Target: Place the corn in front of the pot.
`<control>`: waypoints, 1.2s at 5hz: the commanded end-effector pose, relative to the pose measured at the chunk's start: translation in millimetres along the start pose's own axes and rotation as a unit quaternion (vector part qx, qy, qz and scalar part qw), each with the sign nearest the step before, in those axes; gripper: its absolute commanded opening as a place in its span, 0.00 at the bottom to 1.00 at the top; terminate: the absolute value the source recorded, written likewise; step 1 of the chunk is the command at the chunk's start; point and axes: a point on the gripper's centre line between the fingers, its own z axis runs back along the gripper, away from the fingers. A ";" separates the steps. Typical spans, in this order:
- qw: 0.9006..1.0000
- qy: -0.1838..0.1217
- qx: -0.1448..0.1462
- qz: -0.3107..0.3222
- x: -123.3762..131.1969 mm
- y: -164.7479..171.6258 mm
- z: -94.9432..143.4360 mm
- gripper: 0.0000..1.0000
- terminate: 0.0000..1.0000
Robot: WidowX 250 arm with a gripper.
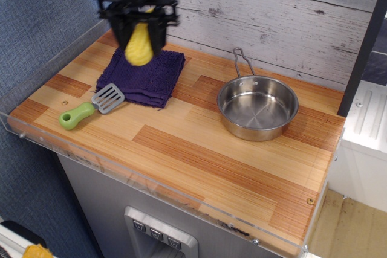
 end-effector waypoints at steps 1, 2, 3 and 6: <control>0.998 -0.018 -0.013 -0.052 -40.5 -45.6 20.3 0.00 0.00; 0.997 -0.015 -0.016 -0.074 -64.4 -60.2 17.3 0.00 0.00; 0.995 -0.013 -0.024 -0.095 -84.8 -72.6 10.6 0.00 0.00; 0.989 -0.013 -0.023 -0.146 -125.3 -126.5 -25.2 0.00 0.00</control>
